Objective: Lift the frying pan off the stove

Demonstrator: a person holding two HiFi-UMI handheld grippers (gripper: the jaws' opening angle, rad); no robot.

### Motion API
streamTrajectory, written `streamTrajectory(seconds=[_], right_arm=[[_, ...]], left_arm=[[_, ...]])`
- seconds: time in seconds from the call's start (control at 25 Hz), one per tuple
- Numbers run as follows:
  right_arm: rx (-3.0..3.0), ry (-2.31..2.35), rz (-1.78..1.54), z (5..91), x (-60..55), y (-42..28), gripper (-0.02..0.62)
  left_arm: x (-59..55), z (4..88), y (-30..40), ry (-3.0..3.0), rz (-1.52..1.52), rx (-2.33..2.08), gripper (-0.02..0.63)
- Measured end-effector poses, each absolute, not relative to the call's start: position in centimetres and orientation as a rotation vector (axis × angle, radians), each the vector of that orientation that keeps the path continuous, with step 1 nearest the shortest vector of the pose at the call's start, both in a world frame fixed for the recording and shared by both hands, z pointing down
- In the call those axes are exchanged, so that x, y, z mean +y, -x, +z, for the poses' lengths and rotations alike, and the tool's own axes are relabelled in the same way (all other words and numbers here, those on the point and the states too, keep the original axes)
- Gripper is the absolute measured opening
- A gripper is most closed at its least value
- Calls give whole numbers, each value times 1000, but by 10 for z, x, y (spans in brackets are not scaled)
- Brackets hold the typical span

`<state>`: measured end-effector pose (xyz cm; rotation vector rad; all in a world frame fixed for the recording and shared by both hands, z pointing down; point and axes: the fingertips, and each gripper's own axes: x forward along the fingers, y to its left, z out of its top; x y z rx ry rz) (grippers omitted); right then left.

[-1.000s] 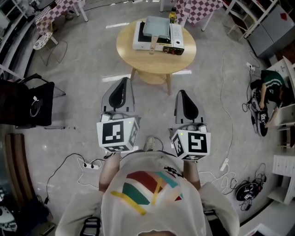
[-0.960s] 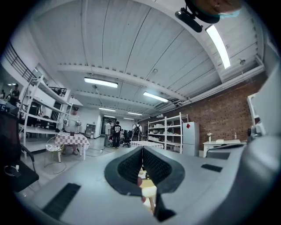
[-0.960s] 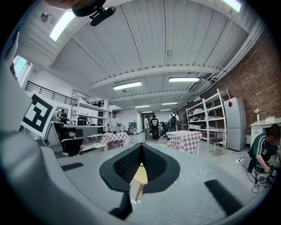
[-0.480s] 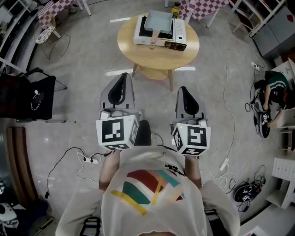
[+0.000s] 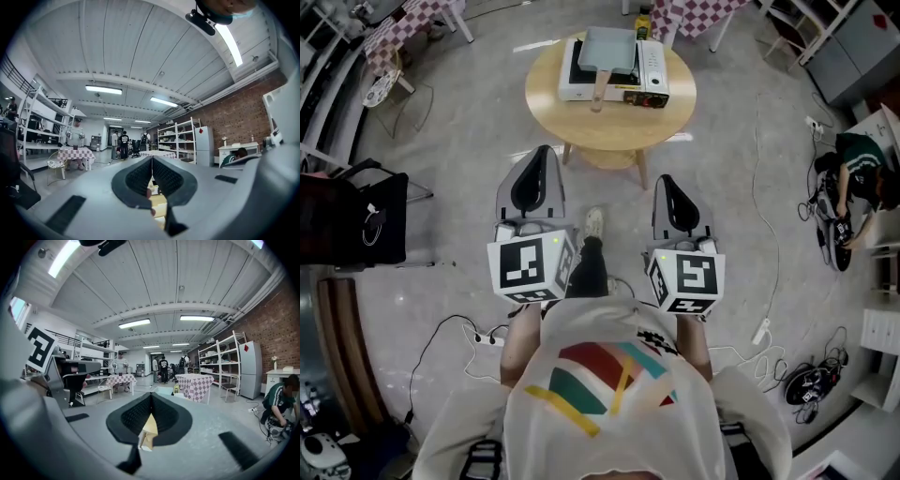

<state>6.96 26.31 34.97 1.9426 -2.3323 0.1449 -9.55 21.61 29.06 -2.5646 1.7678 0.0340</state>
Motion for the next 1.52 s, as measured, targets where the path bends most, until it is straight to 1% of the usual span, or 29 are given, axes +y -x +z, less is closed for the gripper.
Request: streamTrajectory(seconds=[0.4, 0.8, 1.16, 1.52], right_arm=[[-2303, -1948, 166, 364, 210, -76, -9], [-2280, -1957, 135, 360, 101, -74, -9], [-2259, -1974, 126, 341, -7, -72, -9], [-2242, -1962, 151, 350, -74, -69, -9]], left_arm=[[162, 299, 86, 2603, 50, 1718, 6], [50, 305, 81, 2661, 93, 1664, 6], [-58, 302, 79, 2727, 46, 1610, 6], [-133, 300, 80, 2716, 80, 1607, 6]])
